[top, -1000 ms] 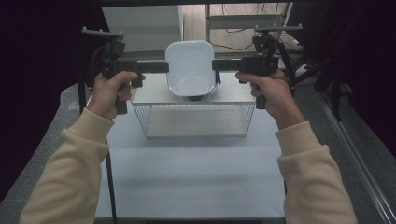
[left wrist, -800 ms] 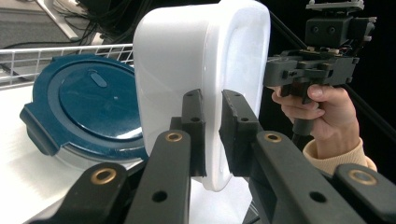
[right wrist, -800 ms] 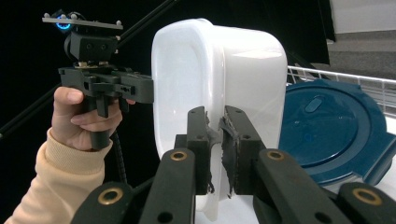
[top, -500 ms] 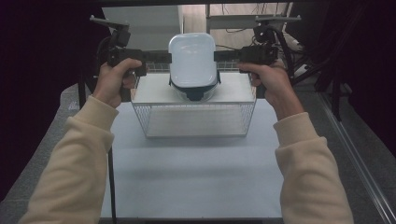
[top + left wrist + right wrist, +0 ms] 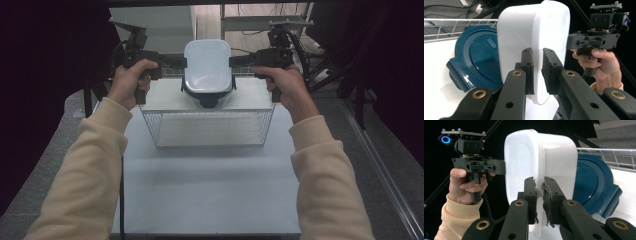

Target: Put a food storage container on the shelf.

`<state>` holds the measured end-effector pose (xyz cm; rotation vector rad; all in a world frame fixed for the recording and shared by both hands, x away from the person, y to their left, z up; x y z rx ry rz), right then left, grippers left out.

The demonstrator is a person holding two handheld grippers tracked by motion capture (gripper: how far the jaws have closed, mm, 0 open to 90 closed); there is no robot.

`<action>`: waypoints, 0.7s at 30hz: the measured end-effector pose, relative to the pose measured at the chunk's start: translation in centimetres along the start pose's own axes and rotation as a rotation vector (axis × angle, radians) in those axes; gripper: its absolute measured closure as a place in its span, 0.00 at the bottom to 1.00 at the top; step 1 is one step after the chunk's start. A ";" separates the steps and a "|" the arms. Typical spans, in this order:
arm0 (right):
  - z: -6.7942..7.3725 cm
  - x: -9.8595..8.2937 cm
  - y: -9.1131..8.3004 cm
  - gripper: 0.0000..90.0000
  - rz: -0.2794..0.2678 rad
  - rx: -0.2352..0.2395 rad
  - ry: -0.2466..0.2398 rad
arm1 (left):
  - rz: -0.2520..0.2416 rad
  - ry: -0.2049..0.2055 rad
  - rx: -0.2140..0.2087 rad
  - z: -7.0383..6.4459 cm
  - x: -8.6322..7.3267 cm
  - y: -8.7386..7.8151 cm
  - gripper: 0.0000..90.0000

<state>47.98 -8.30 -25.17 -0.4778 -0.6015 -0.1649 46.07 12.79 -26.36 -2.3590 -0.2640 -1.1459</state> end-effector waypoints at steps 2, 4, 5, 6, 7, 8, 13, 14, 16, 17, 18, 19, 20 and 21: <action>-0.4 0.0 0.2 0.90 0.002 -0.003 0.018 | 0.010 -0.017 0.005 0.3 -0.1 0.3 0.89; -0.8 0.1 0.4 0.90 0.007 -0.011 0.037 | 0.007 -0.033 0.003 0.7 0.0 0.5 0.89; -0.9 0.2 0.4 0.90 0.007 -0.002 0.055 | 0.005 -0.040 -0.001 0.8 0.1 0.5 0.89; -1.0 0.3 0.5 0.90 0.006 0.001 0.062 | 0.001 -0.047 -0.003 1.0 0.2 0.6 0.89; -1.2 0.5 0.6 0.90 0.007 0.004 0.084 | -0.003 -0.057 -0.006 1.1 0.3 0.6 0.89; -1.2 0.5 0.6 0.90 0.007 0.004 0.084 | -0.007 -0.067 -0.012 1.3 0.4 0.7 0.89; -2.4 1.4 1.2 0.88 0.001 0.025 0.174 | -0.027 -0.128 -0.048 2.3 0.9 1.1 0.88; -2.6 1.5 1.3 0.87 -0.001 0.023 0.183 | -0.031 -0.146 -0.056 2.5 0.9 1.3 0.88; -2.8 1.6 1.4 0.87 -0.001 0.024 0.192 | -0.033 -0.161 -0.060 2.8 1.1 1.4 0.88; -3.0 1.7 1.5 0.86 -0.001 0.024 0.200 | -0.034 -0.170 -0.063 3.0 1.1 1.5 0.88; -3.1 1.8 1.6 0.86 -0.002 0.025 0.207 | -0.038 -0.178 -0.065 3.2 1.2 1.6 0.87; -3.2 1.9 1.6 0.86 -0.003 0.028 0.217 | -0.041 -0.186 -0.066 3.4 1.2 1.7 0.87; -3.3 2.0 1.8 0.85 -0.005 0.033 0.227 | -0.042 -0.192 -0.070 3.6 1.2 1.7 0.87; -3.5 2.1 1.8 0.85 -0.007 0.035 0.234 | -0.046 -0.199 -0.071 3.8 1.2 1.8 0.87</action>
Point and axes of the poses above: each handheld gripper's, and its own axes: y roughly forward along the jaws, x roughly out of its top, z roughly to its left, the point moved 8 cm from there along y, roughly forward along the jaws, and after that the axes turned 10 degrees about y, right-handed, at the moved point
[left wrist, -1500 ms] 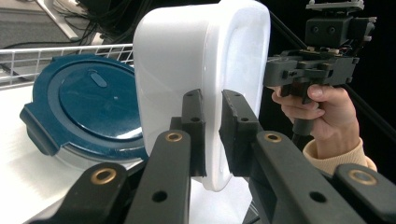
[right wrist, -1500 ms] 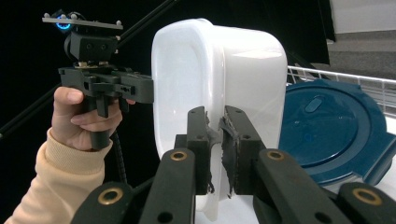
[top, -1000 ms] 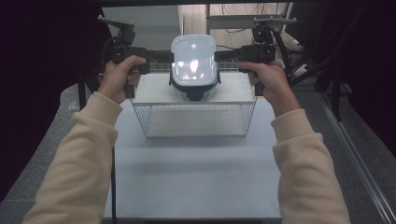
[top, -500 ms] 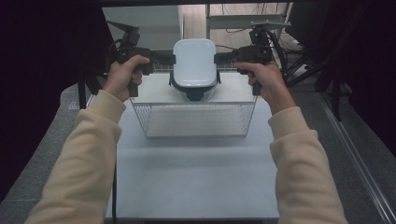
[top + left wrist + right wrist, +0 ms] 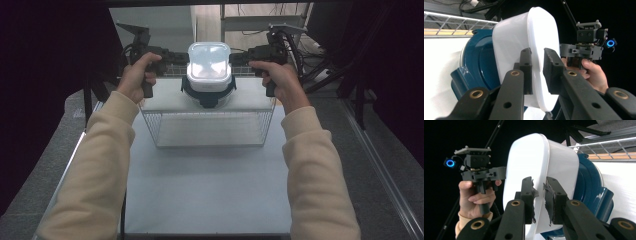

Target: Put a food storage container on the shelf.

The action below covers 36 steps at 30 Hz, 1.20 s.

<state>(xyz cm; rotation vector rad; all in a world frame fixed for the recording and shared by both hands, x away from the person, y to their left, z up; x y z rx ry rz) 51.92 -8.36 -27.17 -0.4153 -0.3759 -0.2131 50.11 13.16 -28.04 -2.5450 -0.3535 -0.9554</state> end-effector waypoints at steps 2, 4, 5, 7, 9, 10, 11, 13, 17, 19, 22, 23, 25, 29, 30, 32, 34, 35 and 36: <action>-0.3 0.2 0.3 0.84 -0.008 0.004 0.025 | -0.006 -0.013 -0.002 0.3 0.1 0.1 0.85; -0.4 0.3 0.3 0.84 -0.011 0.003 0.030 | -0.010 -0.020 0.000 0.5 0.1 0.2 0.85; -0.5 0.3 0.4 0.84 -0.014 0.002 0.034 | -0.008 -0.020 0.002 0.6 0.1 0.3 0.85; -0.7 0.4 0.5 0.84 -0.019 -0.001 0.039 | -0.007 -0.022 0.012 0.8 0.0 0.4 0.84; -0.9 0.4 0.6 0.83 -0.023 -0.013 0.047 | -0.001 -0.021 0.031 1.0 -0.1 0.5 0.83; -1.1 0.4 0.7 0.83 -0.025 -0.018 0.045 | -0.005 -0.022 0.030 1.1 -0.2 0.5 0.83; -1.1 0.4 0.7 0.83 -0.028 -0.011 0.052 | -0.012 -0.026 0.024 1.2 -0.2 0.5 0.83; -1.1 0.4 0.7 0.83 -0.033 -0.006 0.049 | -0.020 -0.023 0.019 1.3 -0.2 0.5 0.84; -1.0 0.4 0.6 0.85 -0.041 -0.014 0.026 | -0.030 -0.009 0.025 1.2 -0.2 0.5 0.82; -1.0 0.3 0.6 0.82 -0.039 -0.015 0.010 | -0.044 -0.004 0.021 1.1 -0.1 0.5 0.78; -0.6 0.3 0.6 0.59 -0.063 -0.026 -0.021 | -0.084 0.042 0.051 0.6 0.2 0.1 0.61; -0.3 0.3 0.5 0.54 -0.076 -0.030 -0.044 | -0.098 0.063 0.056 0.4 0.2 -0.2 0.57; 0.2 0.3 -0.1 0.44 -0.134 -0.054 -0.106 | -0.112 0.110 0.085 -0.3 0.1 -0.9 0.46; 1.8 -0.8 -1.9 0.37 -0.191 -0.031 -0.264 | -0.113 0.246 0.162 -2.3 -1.1 -2.4 0.37; 1.8 -0.8 -1.9 0.37 -0.191 -0.031 -0.264 | -0.114 0.277 0.177 -2.8 -1.5 -2.7 0.37; 2.1 -1.5 -2.8 0.35 -0.192 -0.048 -0.324 | -0.111 0.329 0.210 -3.5 -2.5 -3.3 0.36; 2.1 -2.6 -3.6 0.34 -0.183 -0.069 -0.383 | -0.105 0.368 0.222 -3.9 -3.6 -3.9 0.36; 1.8 -3.6 -4.4 0.34 -0.169 -0.098 -0.436 | -0.105 0.389 0.229 -4.1 -4.1 -4.1 0.36; 1.8 -3.6 -4.4 0.34 -0.169 -0.098 -0.436 | -0.108 0.396 0.244 -4.2 -4.7 -4.4 0.36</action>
Point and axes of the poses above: each handheld gripper's, and its own axes: y roughly forward along the jaws, x roughly out of its top, z roughly to its left, the point moved 8 cm from there along y, roughly forward along the jaws, and after that the axes turned 10 degrees about y, right-handed, at the moved point
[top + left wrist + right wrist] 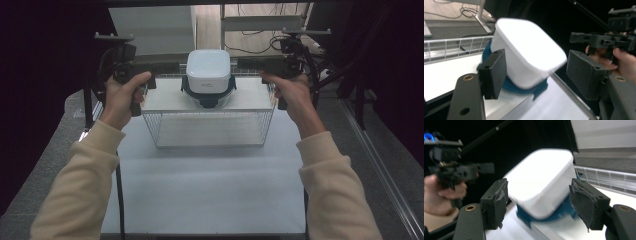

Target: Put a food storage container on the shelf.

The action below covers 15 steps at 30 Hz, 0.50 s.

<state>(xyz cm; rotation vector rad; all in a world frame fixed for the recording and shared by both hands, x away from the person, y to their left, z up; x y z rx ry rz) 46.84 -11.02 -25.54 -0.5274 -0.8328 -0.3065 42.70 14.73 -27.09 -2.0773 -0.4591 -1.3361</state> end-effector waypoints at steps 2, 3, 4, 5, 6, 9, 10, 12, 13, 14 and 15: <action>0.1 -1.0 -0.8 0.34 0.008 -0.004 -0.029 | -0.011 0.024 0.038 -0.3 -0.8 -0.7 0.37; 0.1 -1.4 -1.1 0.34 0.015 -0.015 -0.046 | -0.009 0.036 0.038 -0.5 -1.2 -0.9 0.38; 0.0 -1.9 -1.4 0.34 0.019 -0.025 -0.063 | -0.008 0.041 0.033 -0.8 -1.7 -1.1 0.38; -0.1 -2.4 -1.7 0.33 0.024 -0.028 -0.075 | -0.001 0.051 0.031 -1.1 -2.2 -1.3 0.38; -0.2 -3.0 -2.0 0.33 0.027 -0.037 -0.085 | 0.012 0.068 0.034 -1.4 -2.8 -1.5 0.37; -0.8 -5.3 -2.7 0.33 0.039 -0.057 -0.119 | 0.041 0.107 0.042 -2.1 -4.9 -2.0 0.37; -1.4 -7.0 -3.2 0.32 0.047 -0.077 -0.143 | 0.048 0.118 0.044 -2.3 -5.6 -2.2 0.37; -1.6 -7.9 -3.4 0.32 0.049 -0.083 -0.157 | 0.061 0.134 0.054 -2.6 -7.2 -2.6 0.37; -1.9 -8.8 -3.6 0.32 0.050 -0.091 -0.161 | 0.066 0.139 0.059 -2.7 -8.0 -2.8 0.37; -2.3 -9.5 -3.7 0.31 0.049 -0.099 -0.173 | 0.070 0.140 0.066 -2.7 -8.8 -2.9 0.37; -2.7 -11.0 -4.0 0.31 0.050 -0.100 -0.177 | 0.078 0.140 0.081 -2.7 -10.6 -3.1 0.36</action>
Point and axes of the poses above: each handheld gripper's, and its own axes: y roughly forward along the jaws, x roughly out of its top, z roughly to its left, the point moved 8 cm from there along y, roughly forward along the jaws, and after that the axes turned 10 degrees about y, right-handed, at the moved point
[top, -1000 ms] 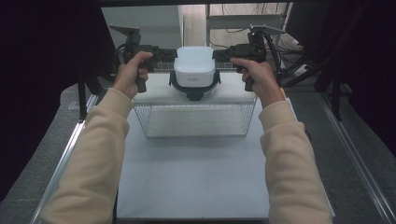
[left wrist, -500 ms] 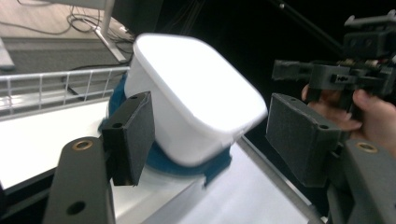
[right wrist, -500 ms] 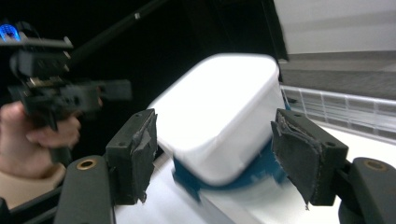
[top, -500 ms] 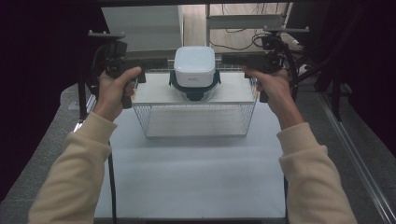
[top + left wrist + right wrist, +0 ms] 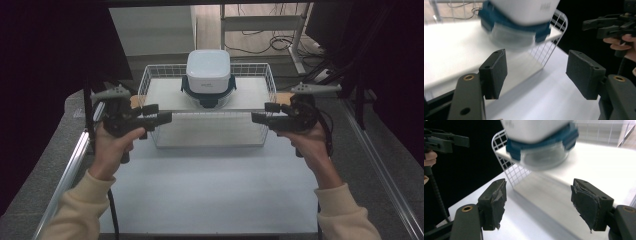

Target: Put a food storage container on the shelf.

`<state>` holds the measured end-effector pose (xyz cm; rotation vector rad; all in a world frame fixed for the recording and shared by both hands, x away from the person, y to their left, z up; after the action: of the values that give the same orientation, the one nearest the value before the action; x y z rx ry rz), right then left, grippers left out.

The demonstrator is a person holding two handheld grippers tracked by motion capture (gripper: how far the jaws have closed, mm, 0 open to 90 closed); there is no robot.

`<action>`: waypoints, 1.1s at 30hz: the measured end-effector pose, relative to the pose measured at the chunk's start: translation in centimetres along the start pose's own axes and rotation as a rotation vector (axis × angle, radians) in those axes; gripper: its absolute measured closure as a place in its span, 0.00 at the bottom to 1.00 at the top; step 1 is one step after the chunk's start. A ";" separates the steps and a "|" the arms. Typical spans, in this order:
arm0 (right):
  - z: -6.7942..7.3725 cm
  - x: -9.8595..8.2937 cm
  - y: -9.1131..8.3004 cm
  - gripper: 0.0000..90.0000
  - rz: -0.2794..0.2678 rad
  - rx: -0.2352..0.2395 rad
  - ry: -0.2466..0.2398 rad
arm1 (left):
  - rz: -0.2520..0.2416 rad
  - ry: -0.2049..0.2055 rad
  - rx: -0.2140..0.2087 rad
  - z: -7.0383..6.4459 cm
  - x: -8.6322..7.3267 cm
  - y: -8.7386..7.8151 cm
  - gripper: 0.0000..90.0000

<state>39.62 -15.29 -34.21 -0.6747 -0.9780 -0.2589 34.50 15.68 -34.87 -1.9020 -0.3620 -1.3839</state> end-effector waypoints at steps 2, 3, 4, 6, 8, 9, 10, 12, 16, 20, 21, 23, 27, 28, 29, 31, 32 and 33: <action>-0.1 -0.7 -0.1 0.31 0.003 -0.001 0.004 | 0.008 0.005 0.001 -0.1 -0.9 0.0 0.36; -0.2 -1.4 -0.2 0.31 0.003 -0.001 0.002 | 0.017 0.006 0.014 -0.2 -1.8 0.0 0.36; -0.2 -2.1 -0.2 0.30 0.007 0.006 0.003 | 0.027 0.009 0.023 -0.3 -2.7 0.1 0.36; -0.2 -3.6 -0.4 0.30 0.011 0.014 0.004 | 0.042 -0.001 0.022 -0.7 -4.7 0.2 0.35; -0.4 -5.3 -0.6 0.29 0.012 0.011 -0.001 | 0.060 -0.001 0.034 -0.8 -6.5 0.4 0.34; -0.5 -6.1 -0.6 0.29 0.004 0.003 -0.004 | 0.066 -0.010 0.037 -0.9 -7.2 0.5 0.34; -0.7 -6.7 -0.7 0.28 0.004 0.001 -0.002 | 0.077 -0.016 0.031 -0.9 -8.1 0.8 0.34; -1.0 -8.6 -0.5 0.28 0.017 0.000 0.003 | 0.096 -0.024 0.033 -1.0 -9.7 1.2 0.34; -1.8 -12.0 -0.1 0.25 0.057 -0.022 -0.003 | 0.131 -0.018 0.054 -1.3 -12.5 1.8 0.34; -3.0 -14.6 0.3 0.23 0.099 -0.052 0.007 | 0.177 -0.013 0.063 -1.2 -14.9 2.6 0.34; -3.3 -15.1 0.5 0.23 0.107 -0.058 0.016 | 0.187 -0.019 0.064 -1.1 -15.4 2.8 0.34; -3.8 -15.7 0.8 0.22 0.121 -0.071 0.022 | 0.203 -0.021 0.072 -0.8 -16.1 3.1 0.34; -3.9 -16.2 1.3 0.21 0.137 -0.102 -0.005 | 0.196 -0.023 0.100 -0.2 -16.3 3.0 0.34; -3.8 -16.1 1.3 0.20 0.130 -0.102 -0.011 | 0.194 -0.022 0.103 -0.1 -16.3 3.0 0.33; -3.8 -16.1 1.3 0.20 0.124 -0.103 -0.017 | 0.191 -0.025 0.103 -0.1 -16.3 2.9 0.33; -3.9 -16.1 1.3 0.18 0.118 -0.114 -0.028 | 0.186 -0.028 0.105 0.0 -16.3 2.9 0.33; -3.9 -16.1 1.4 0.17 0.116 -0.120 -0.028 | 0.187 -0.027 0.109 0.1 -16.3 2.9 0.33; -4.0 -16.1 1.5 0.16 0.113 -0.121 -0.028 | 0.187 -0.023 0.114 0.2 -16.4 3.0 0.33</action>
<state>34.21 -18.18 -49.72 -0.8435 -0.9531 -0.2111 30.26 16.94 -50.95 -1.8101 -0.2612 -1.1950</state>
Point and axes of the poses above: each handheld gripper's, and its own axes: y roughly forward along the jaws, x roughly out of its top, z roughly to its left, the point moved 8 cm from there along y, roughly forward along the jaws, and after that the axes turned 10 degrees about y, right-handed, at the moved point
